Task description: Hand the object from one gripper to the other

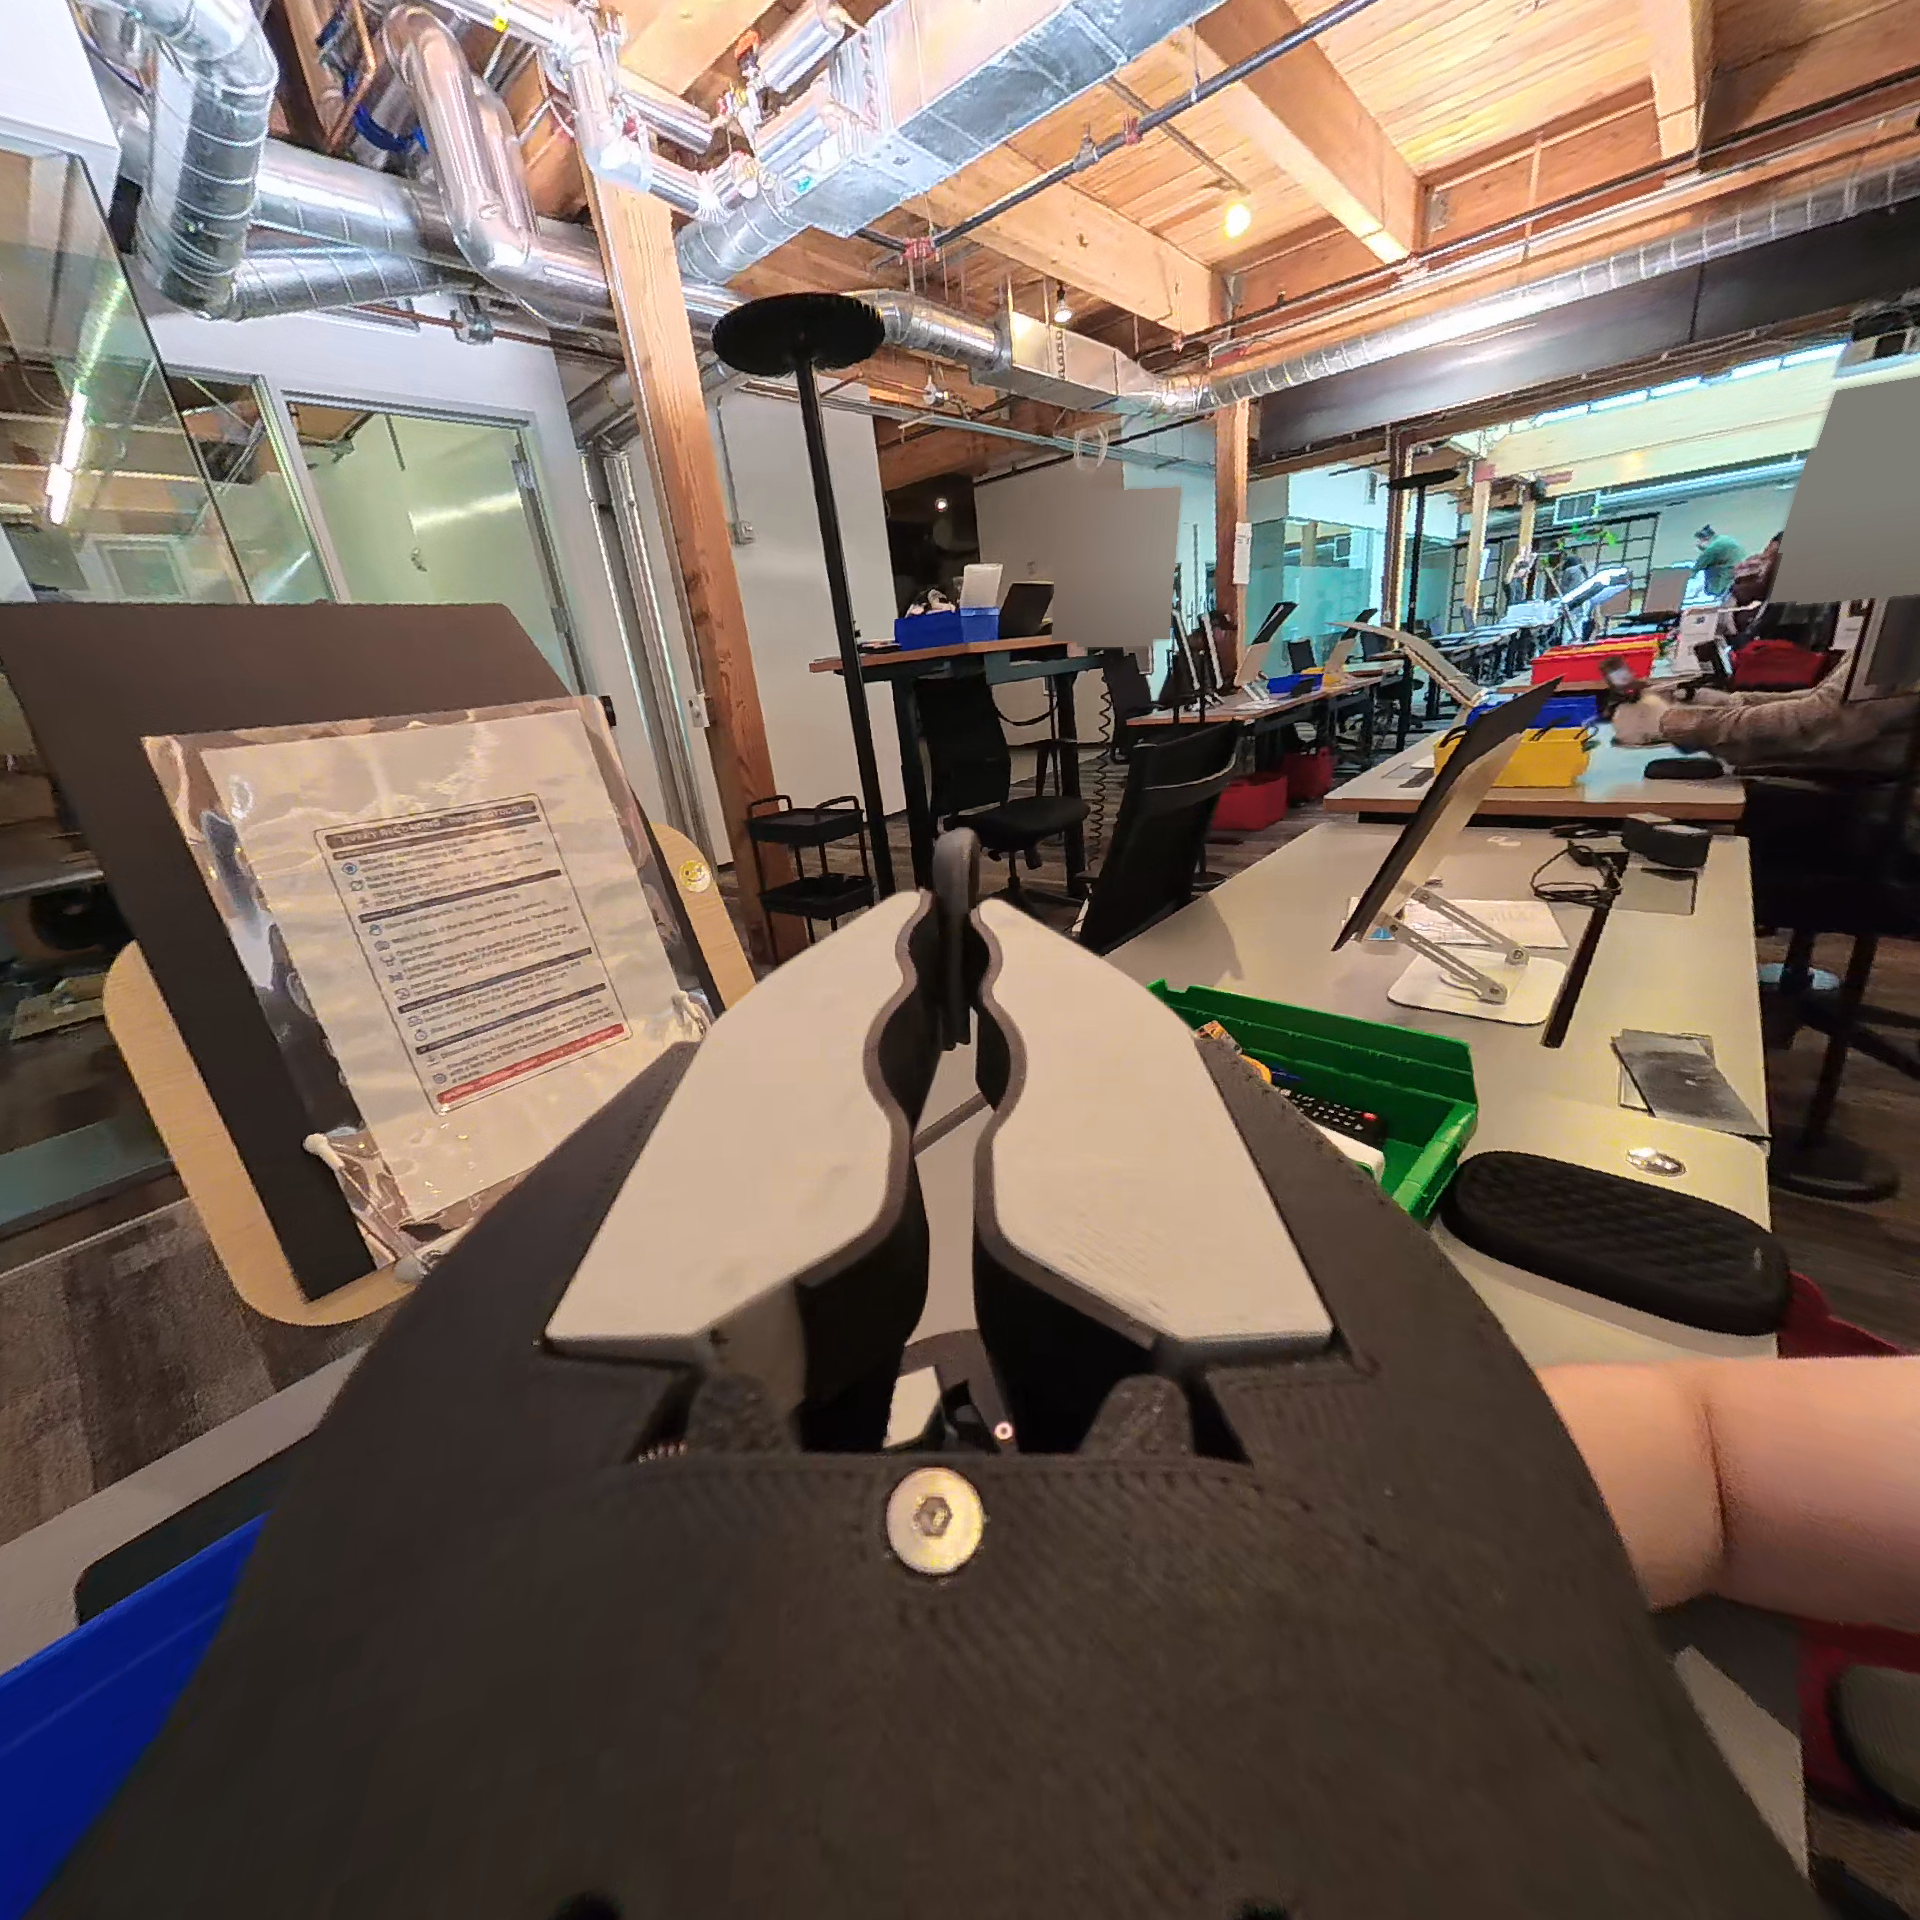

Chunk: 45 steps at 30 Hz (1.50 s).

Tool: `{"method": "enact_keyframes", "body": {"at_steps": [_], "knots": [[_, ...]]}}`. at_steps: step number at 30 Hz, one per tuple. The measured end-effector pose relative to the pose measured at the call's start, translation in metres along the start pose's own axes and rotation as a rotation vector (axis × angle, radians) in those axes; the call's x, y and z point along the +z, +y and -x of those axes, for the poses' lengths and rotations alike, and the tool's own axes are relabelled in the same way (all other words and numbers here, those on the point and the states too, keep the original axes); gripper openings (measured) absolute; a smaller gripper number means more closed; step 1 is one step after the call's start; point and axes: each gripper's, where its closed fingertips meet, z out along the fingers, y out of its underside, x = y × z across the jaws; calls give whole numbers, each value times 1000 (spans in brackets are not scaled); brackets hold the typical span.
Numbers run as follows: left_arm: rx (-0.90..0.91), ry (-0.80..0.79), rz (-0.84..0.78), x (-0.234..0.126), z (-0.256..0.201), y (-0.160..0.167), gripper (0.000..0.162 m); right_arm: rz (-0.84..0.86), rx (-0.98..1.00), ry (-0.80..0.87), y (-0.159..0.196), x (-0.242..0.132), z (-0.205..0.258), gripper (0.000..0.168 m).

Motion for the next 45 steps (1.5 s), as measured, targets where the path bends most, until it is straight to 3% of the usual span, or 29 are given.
{"method": "enact_keyframes", "body": {"at_steps": [4,9,11,18,22,26,29,34,45], "knots": [[5,-5,-15,-6,1,-4,2,-76,62,-9,-9,12,-4,63],[-4,-16,-30,-14,7,-7,2,-215,178,-62,-23,24,-9,41],[-3,-35,-47,-20,13,-11,2,-252,209,-132,-26,24,-7,6],[-22,-166,-92,-56,52,-18,3,-352,409,-214,-65,7,-37,4],[-69,-254,33,-68,72,4,4,-393,459,-282,-99,-18,-44,4],[-78,-321,193,-67,92,35,34,-378,429,-260,-118,-39,-51,5],[-86,-300,305,-58,100,60,48,-374,470,-272,-121,-44,-52,4],[-63,-164,393,-39,99,89,44,-407,505,-352,-141,-62,-45,4],[228,84,533,-12,73,139,60,-471,302,-379,-192,-127,-19,4]]}}
